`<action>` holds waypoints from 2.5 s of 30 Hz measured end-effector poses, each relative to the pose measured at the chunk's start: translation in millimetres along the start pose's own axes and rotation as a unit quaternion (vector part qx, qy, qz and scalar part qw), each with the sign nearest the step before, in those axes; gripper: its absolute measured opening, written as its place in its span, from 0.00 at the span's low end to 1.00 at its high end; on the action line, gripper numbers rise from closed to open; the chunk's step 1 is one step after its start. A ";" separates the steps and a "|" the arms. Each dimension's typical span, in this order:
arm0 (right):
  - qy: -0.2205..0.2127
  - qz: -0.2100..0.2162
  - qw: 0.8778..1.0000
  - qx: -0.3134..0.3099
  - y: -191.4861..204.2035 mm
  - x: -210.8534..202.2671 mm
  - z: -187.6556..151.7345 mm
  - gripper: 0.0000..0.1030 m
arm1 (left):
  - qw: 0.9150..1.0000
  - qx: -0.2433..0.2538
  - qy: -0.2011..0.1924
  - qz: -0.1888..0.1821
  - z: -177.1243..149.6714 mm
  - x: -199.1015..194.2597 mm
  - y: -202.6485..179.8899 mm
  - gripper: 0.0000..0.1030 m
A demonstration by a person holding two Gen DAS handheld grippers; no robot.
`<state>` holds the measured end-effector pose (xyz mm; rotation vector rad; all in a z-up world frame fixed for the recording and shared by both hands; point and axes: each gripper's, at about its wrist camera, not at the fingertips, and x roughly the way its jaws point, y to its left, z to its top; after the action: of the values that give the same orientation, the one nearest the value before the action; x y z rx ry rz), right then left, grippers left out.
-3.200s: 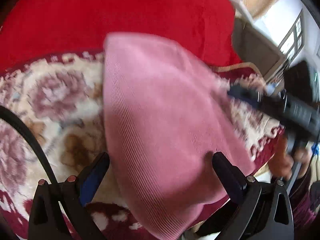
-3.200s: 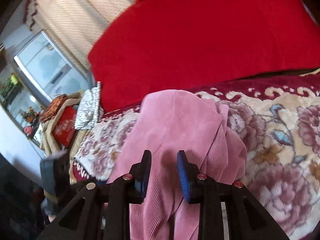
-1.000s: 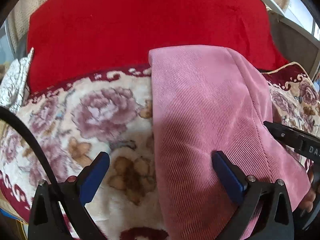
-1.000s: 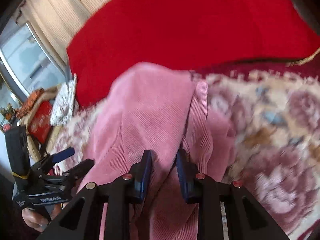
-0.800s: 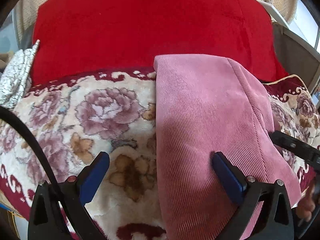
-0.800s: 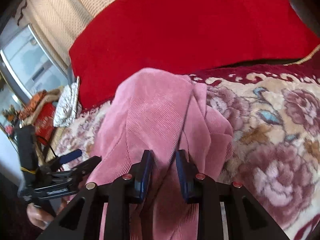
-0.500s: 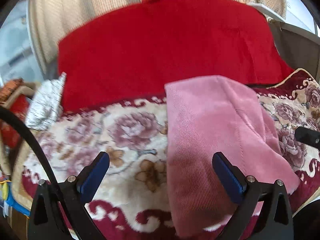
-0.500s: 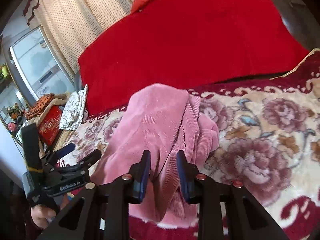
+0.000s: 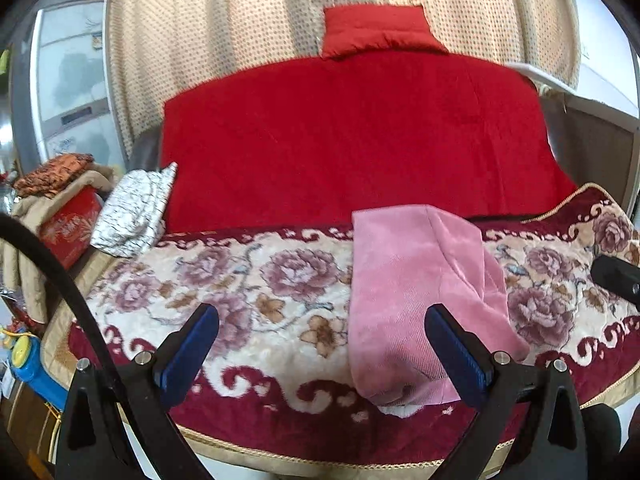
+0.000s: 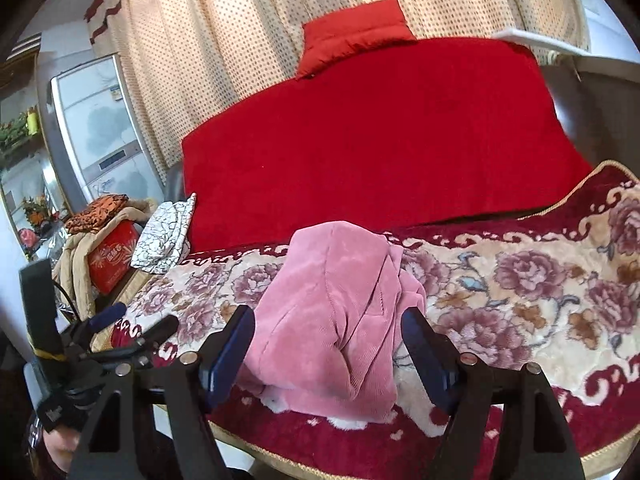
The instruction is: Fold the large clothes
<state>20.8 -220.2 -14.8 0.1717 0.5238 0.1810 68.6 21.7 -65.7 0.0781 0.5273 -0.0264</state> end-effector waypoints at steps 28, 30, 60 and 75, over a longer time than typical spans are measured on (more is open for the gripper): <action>-0.038 -0.002 0.999 -0.030 66.0 -117.9 -10.3 0.77 | 0.990 -0.013 -0.128 0.060 29.9 -167.3 10.4 1.00; -0.038 -0.003 0.999 -0.025 67.1 -119.5 -11.0 0.77 | 0.990 -0.015 -0.126 0.065 28.1 -172.3 12.7 1.00; -0.047 -0.017 0.998 -0.038 84.1 -135.2 -17.1 0.77 | 0.989 -0.019 -0.133 0.061 17.8 -210.8 17.8 1.00; -0.057 -0.024 0.998 -0.030 76.8 -137.9 -17.7 0.77 | 0.988 -0.021 -0.136 0.064 16.3 -213.7 17.8 1.00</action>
<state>-115.3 -173.3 52.3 0.1097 0.4071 0.1392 -107.0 39.2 57.2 0.0653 0.2489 0.0994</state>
